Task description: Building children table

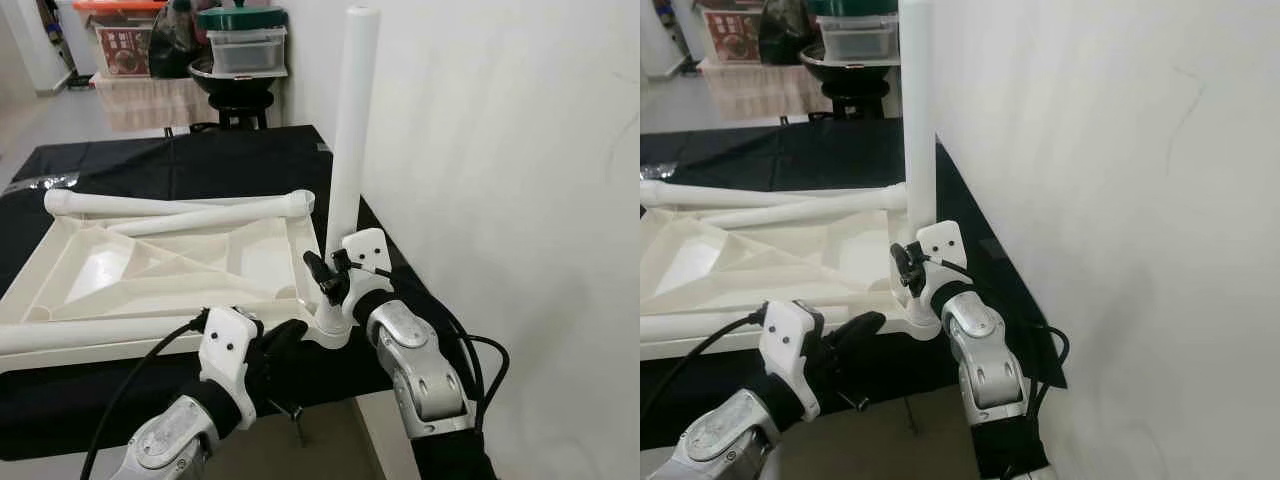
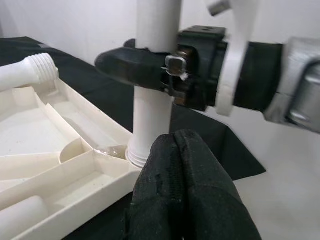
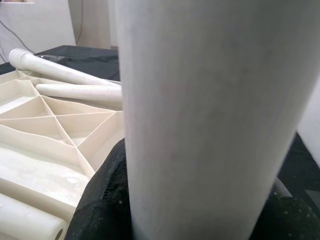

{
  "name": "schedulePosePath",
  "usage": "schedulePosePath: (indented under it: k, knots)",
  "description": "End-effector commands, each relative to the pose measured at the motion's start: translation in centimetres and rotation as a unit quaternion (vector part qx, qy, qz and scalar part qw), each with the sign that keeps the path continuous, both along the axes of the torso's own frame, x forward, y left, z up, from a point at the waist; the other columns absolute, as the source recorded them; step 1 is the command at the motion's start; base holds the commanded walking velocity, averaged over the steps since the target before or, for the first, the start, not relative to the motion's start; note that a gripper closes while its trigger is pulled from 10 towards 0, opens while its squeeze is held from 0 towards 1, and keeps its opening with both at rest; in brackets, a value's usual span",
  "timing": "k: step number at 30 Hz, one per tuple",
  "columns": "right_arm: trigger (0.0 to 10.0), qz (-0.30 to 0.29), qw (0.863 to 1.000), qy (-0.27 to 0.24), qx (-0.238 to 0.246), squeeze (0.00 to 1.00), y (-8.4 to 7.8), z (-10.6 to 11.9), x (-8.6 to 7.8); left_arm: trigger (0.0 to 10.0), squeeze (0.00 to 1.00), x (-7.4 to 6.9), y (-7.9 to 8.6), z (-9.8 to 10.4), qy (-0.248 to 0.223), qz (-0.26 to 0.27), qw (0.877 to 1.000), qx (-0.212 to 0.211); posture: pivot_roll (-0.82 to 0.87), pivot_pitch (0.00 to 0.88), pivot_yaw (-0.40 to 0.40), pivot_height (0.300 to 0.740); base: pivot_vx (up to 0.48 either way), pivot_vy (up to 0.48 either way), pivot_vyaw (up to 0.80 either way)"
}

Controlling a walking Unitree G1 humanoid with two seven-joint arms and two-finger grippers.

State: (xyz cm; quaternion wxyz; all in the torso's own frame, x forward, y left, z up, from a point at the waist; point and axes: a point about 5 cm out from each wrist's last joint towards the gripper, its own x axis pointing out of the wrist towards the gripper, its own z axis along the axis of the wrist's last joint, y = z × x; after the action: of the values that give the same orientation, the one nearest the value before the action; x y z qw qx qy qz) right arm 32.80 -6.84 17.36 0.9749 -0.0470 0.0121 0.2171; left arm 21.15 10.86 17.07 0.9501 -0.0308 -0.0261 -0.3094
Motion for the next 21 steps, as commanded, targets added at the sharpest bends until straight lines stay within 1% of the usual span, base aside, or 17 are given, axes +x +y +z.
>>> schedulePosePath:
  k: [1, 2, 3, 5, 6, 8, 9, 10, 11, 12, 13, 14, 16, 17, 18, 19, 21]
  knots:
    - [10.0, -0.01, 0.998, 0.059, -0.025, 0.0, -0.7, -2.8, 0.1, 10.0, 0.0, 0.0, 0.1, -0.2, 0.002, 0.003, 1.0, 0.002, -0.06, 0.051, -0.055, 0.74, 0.0, 0.0, 0.0]
    - [10.0, -0.003, 0.999, 0.049, -0.023, 1.0, -0.8, -2.3, 0.2, 10.0, 0.0, 0.1, 0.1, -0.2, 0.001, 0.005, 1.0, 0.002, -0.05, 0.053, -0.055, 0.74, 0.0, 0.0, 0.0]
    - [10.0, -0.003, 0.999, 0.049, -0.023, 1.0, -0.8, -2.3, 0.2, 10.0, 0.0, 0.1, 0.1, -0.2, 0.001, 0.005, 1.0, 0.002, -0.05, 0.053, -0.055, 0.74, 0.0, 0.0, 0.0]
    - [10.0, 0.012, 0.999, 0.031, 0.001, 1.0, -0.8, -1.0, 0.5, 10.0, 0.0, 0.1, 0.0, -0.2, 0.001, 0.006, 1.0, 0.002, -0.05, 0.051, -0.056, 0.74, 0.0, 0.0, 0.0]
    - [10.0, 0.012, 0.999, 0.031, 0.001, 1.0, -0.8, -1.0, 0.5, 10.0, 0.0, 0.1, 0.0, -0.2, 0.001, 0.006, 1.0, 0.002, -0.05, 0.051, -0.056, 0.74, 0.0, 0.0, 0.0]
    - [10.0, 0.034, 0.999, 0.011, 0.019, 1.0, -0.8, 0.1, 1.0, 10.0, 0.0, 0.1, -0.1, -0.1, 0.001, 0.004, 1.0, 0.001, -0.05, 0.048, -0.055, 0.74, 0.0, 0.0, 0.0]
    - [10.0, 0.078, 0.997, 0.008, 0.029, 0.31, -0.6, 0.6, 1.3, 10.0, 0.0, 0.2, -0.1, -0.1, 0.001, 0.004, 1.0, 0.0, -0.05, 0.046, -0.056, 0.74, 0.0, 0.0, 0.0]
    - [10.0, 0.078, 0.997, 0.008, 0.029, 0.31, -0.6, 0.6, 1.3, 10.0, 0.0, 0.2, -0.1, -0.1, 0.001, 0.004, 1.0, 0.0, -0.05, 0.046, -0.056, 0.74, 0.0, 0.0, 0.0]
    - [10.0, 0.122, 0.992, 0.008, 0.029, 0.0, -0.4, 0.9, 1.4, 10.0, 0.0, 0.2, -0.1, -0.1, 0.001, 0.003, 1.0, 0.0, -0.05, 0.046, -0.056, 0.74, 0.0, 0.0, 0.0]
    - [10.0, 0.122, 0.992, 0.008, 0.029, 0.0, -0.4, 0.9, 1.4, 10.0, 0.0, 0.2, -0.1, -0.1, 0.001, 0.003, 1.0, 0.0, -0.05, 0.046, -0.056, 0.74, 0.0, 0.0, 0.0]
    - [10.0, 0.182, 0.983, 0.01, 0.024, 0.0, -0.3, 1.0, 1.5, 10.0, 0.0, 0.2, -0.1, -0.2, 0.001, 0.003, 1.0, 0.0, -0.05, 0.041, -0.059, 0.74, 0.0, 0.0, 0.0]
    - [10.0, 0.182, 0.983, 0.01, 0.024, 0.0, -0.3, 1.0, 1.5, 10.0, 0.0, 0.2, -0.1, -0.2, 0.001, 0.003, 1.0, 0.0, -0.05, 0.041, -0.059, 0.74, 0.0, 0.0, 0.0]
    - [10.0, 0.279, 0.96, 0.012, -0.008, 0.0, -0.7, 1.1, 1.7, 10.0, 0.0, 0.3, -0.2, -0.2, 0.0, 0.004, 1.0, 0.0, -0.04, 0.037, -0.065, 0.74, 0.0, 0.0, 0.0]
    - [10.0, 0.279, 0.96, 0.012, -0.008, 0.0, -0.7, 1.1, 1.7, 10.0, 0.0, 0.3, -0.2, -0.2, 0.0, 0.004, 1.0, 0.0, -0.04, 0.037, -0.065, 0.74, 0.0, 0.0, 0.0]
    - [10.0, 0.31, 0.95, 0.019, -0.02, 0.0, -1.1, 1.1, 2.0, 10.0, 0.0, 0.2, -0.2, -0.2, 0.0, 0.005, 1.0, 0.0, -0.04, 0.037, -0.065, 0.74, 0.0, 0.0, 0.0]
    - [10.0, 0.327, 0.944, 0.024, -0.029, 0.0, -1.6, 1.0, 2.3, 10.0, 0.0, 0.2, -0.2, -0.3, 0.0, 0.006, 1.0, 0.0, -0.03, 0.037, -0.068, 0.74, 0.0, 0.0, 0.0]
    - [10.0, 0.335, 0.941, 0.031, -0.032, 0.0, -2.0, 1.0, 2.6, 10.0, 0.0, 0.2, -0.2, -0.3, 0.0, 0.007, 1.0, 0.0, -0.02, 0.036, -0.068, 0.74, 0.0, 0.0, 0.0]
